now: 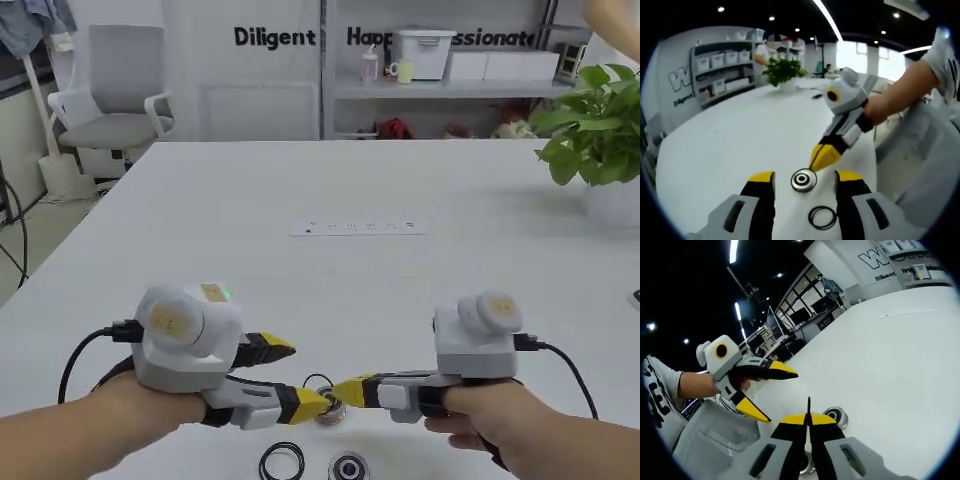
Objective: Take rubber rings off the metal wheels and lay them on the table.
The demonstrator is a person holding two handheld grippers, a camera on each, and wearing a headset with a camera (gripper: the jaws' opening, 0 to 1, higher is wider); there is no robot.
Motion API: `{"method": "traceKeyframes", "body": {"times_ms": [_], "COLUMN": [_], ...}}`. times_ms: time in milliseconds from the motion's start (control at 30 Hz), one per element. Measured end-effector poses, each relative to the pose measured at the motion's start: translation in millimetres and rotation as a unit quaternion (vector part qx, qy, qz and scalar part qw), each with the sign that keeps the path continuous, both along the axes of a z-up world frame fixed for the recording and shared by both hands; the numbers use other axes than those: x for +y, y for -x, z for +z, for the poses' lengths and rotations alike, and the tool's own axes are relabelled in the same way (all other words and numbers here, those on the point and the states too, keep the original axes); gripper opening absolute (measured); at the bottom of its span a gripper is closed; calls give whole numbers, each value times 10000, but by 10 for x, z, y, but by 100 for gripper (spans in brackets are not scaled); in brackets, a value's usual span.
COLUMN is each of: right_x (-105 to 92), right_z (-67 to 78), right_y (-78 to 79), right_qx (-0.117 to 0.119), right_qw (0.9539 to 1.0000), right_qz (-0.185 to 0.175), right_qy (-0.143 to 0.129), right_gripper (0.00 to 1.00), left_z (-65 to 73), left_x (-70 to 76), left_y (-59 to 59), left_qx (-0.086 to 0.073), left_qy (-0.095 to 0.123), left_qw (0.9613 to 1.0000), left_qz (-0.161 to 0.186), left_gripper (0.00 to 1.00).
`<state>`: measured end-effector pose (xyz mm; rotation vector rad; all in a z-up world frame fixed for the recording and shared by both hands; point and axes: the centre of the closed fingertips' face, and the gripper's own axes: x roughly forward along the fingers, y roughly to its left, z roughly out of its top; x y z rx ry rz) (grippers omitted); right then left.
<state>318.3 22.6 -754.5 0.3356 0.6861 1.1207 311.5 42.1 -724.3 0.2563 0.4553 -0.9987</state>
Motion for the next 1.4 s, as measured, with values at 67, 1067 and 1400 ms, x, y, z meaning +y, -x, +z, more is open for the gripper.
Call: {"method": "traceKeyframes", "body": {"times_ms": [67, 1067, 1400], "right_x": [26, 379, 473], "right_z": [31, 43, -99], "right_y": [20, 356, 542], "right_qx": [16, 136, 177], "right_qw": [10000, 9976, 9936], "right_qz": [32, 686, 1080], "right_qy": [-50, -15, 285], "right_gripper": [0, 0, 0], "left_z": [10, 117, 81], "left_x": [33, 611, 667], "left_y": [34, 357, 387], "left_qx": [-10, -47, -12], "left_qy": [1, 30, 9], "left_qw": [10000, 9999, 9999], "left_qz": [-12, 113, 169], "left_gripper": [50, 77, 77]}}
